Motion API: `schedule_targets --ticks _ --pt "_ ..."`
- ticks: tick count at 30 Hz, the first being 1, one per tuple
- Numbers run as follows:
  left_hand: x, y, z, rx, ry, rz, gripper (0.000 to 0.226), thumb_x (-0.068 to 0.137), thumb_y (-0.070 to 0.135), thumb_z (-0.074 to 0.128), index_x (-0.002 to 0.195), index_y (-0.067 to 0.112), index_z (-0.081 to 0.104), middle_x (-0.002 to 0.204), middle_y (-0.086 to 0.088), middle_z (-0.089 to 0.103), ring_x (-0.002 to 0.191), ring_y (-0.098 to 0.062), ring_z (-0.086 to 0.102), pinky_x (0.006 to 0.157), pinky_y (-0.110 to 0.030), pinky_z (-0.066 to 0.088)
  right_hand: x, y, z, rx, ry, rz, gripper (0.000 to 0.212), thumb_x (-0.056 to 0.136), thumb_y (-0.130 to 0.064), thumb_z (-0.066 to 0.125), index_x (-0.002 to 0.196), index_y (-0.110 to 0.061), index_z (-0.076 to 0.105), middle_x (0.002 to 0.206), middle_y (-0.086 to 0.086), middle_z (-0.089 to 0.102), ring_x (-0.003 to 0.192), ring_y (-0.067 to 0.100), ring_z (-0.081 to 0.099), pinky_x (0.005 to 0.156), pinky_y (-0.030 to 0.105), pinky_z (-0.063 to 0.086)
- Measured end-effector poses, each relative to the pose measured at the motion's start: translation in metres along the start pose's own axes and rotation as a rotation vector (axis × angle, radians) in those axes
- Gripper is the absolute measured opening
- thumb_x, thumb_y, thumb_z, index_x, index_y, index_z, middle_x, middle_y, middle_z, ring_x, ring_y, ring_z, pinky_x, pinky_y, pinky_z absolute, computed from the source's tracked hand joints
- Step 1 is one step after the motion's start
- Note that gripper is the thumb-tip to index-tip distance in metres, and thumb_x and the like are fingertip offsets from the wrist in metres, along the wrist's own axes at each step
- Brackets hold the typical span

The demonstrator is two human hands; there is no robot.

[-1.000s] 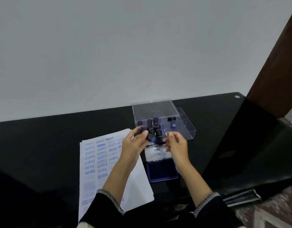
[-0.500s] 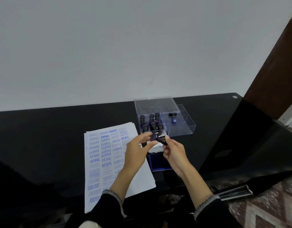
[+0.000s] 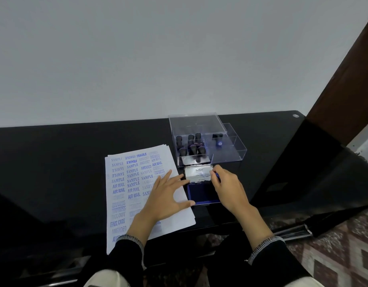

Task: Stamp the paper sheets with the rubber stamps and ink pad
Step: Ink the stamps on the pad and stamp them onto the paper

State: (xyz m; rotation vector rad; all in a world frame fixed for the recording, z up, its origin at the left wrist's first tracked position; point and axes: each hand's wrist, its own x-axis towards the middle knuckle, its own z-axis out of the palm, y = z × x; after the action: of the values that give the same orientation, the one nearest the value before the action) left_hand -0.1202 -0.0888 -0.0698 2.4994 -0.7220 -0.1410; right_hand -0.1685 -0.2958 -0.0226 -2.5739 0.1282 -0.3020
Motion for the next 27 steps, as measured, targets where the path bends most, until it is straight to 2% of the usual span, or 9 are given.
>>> schedule_targets --ticks 7,11,13,15,17,19,24,27 --pt "0.001 0.002 0.003 0.033 0.024 -0.016 0.087 0.065 0.089 0.043 0.141 0.046 0.040 0.156 0.019 0.025 0.149 -0.006 0.001 0.119 -0.038 -0.008 0.008 -0.010 0.000 -0.146 -0.095 0.003 0.022 0.102 -0.036 0.035 0.091 -0.018 0.041 0.075 -0.002 0.055 0.063 0.016 0.051 0.052 0.032 0.036" --pt "-0.002 0.006 0.002 0.026 0.027 -0.004 0.084 0.068 0.087 0.042 0.141 0.045 0.040 0.156 0.018 0.026 0.148 -0.006 0.004 0.120 -0.039 -0.009 0.010 -0.012 0.004 -0.157 -0.119 0.043 0.018 0.101 -0.035 0.037 0.095 -0.018 0.036 0.073 -0.003 0.053 0.058 0.015 0.049 0.049 0.031 0.033" --pt "-0.005 0.002 -0.005 -0.045 0.105 -0.027 0.073 0.078 0.079 0.042 0.141 0.041 0.043 0.154 0.016 0.032 0.148 -0.007 0.009 0.121 -0.039 -0.007 0.009 -0.010 0.005 -0.139 -0.117 0.045 0.016 0.101 -0.032 0.041 0.095 -0.019 0.033 0.070 -0.004 0.051 0.055 0.013 0.047 0.045 0.027 0.030" --pt "-0.009 -0.008 -0.014 -0.098 0.251 -0.094 0.054 0.091 0.061 0.045 0.138 0.034 0.049 0.150 0.012 0.040 0.146 -0.009 0.020 0.121 -0.039 -0.003 0.007 -0.008 0.005 -0.079 -0.098 0.060 0.015 0.100 -0.027 0.044 0.093 -0.019 0.032 0.066 -0.004 0.049 0.052 0.012 0.046 0.043 0.026 0.028" --pt "-0.013 -0.026 -0.024 -0.055 0.383 -0.177 0.037 0.099 0.040 0.049 0.133 0.028 0.055 0.146 0.007 0.046 0.143 -0.012 0.029 0.122 -0.042 0.004 0.006 -0.007 0.007 -0.022 -0.080 0.069 0.016 0.100 -0.024 0.045 0.092 -0.019 0.032 0.065 -0.005 0.048 0.051 0.012 0.047 0.043 0.024 0.028" --pt "-0.019 -0.046 -0.033 -0.010 0.443 -0.261 0.033 0.100 0.030 0.050 0.131 0.023 0.057 0.145 0.003 0.048 0.143 -0.015 0.031 0.122 -0.045 0.006 0.005 -0.006 0.010 -0.009 -0.068 0.063 0.017 0.100 -0.023 0.045 0.091 -0.018 0.032 0.065 -0.004 0.048 0.050 0.013 0.047 0.043 0.024 0.028" --pt "-0.034 -0.077 -0.052 0.129 0.430 -0.425 0.043 0.097 0.039 0.052 0.137 0.023 0.053 0.151 0.002 0.041 0.148 -0.019 0.018 0.119 -0.048 -0.002 0.005 -0.008 0.016 -0.054 -0.067 0.051 0.015 0.098 -0.017 0.047 0.092 -0.017 0.033 0.065 -0.003 0.048 0.050 0.012 0.046 0.042 0.023 0.027" --pt "-0.040 -0.082 -0.052 0.129 0.374 -0.472 0.050 0.095 0.048 0.049 0.140 0.026 0.049 0.154 0.004 0.034 0.149 -0.018 0.012 0.119 -0.050 -0.005 0.004 -0.008 0.021 -0.084 -0.049 0.045 0.013 0.098 -0.016 0.047 0.094 -0.016 0.034 0.070 0.001 0.052 0.053 0.014 0.047 0.043 0.023 0.027"
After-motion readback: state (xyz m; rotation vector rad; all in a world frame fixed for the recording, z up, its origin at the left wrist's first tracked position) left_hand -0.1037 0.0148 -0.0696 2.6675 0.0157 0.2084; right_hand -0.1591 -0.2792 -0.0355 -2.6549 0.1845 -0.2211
